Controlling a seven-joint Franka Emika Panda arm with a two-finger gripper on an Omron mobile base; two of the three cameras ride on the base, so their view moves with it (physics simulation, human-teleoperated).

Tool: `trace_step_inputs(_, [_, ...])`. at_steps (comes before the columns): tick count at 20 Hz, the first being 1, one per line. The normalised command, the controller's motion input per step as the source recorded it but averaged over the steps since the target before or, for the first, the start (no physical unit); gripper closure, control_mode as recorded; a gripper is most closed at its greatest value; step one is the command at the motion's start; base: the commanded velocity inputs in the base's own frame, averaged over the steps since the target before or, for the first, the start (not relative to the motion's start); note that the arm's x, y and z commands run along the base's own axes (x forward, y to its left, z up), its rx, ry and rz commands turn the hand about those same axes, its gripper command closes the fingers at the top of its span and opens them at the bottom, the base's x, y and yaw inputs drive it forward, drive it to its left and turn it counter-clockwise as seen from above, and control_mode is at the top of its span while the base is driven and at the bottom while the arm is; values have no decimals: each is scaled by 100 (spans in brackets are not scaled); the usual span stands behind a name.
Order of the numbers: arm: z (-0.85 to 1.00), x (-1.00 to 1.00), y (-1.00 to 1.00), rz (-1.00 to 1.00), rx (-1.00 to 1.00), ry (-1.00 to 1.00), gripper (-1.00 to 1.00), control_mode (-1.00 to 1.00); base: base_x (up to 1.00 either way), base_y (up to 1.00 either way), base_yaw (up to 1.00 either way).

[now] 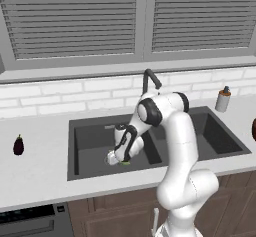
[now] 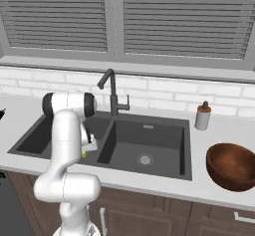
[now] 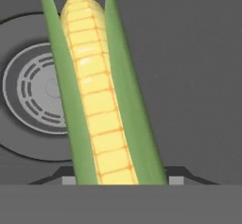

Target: Pick the corn from the sink and place it in the bowl. Then pick the bowl and place it in the microwave. Then close the microwave door and press the start button.

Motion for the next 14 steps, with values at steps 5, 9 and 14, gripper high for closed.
trace_step_inputs(5, [74, -64, -12, -6, 1, -7, 100, -100, 0, 0, 0])
trace_step_inputs(9, [100, -46, -20, -6, 2, -9, 100, -100, 0, 0, 0])
trace_step_inputs(14, [100, -61, -28, -9, 3, -8, 100, -100, 0, 0, 0])
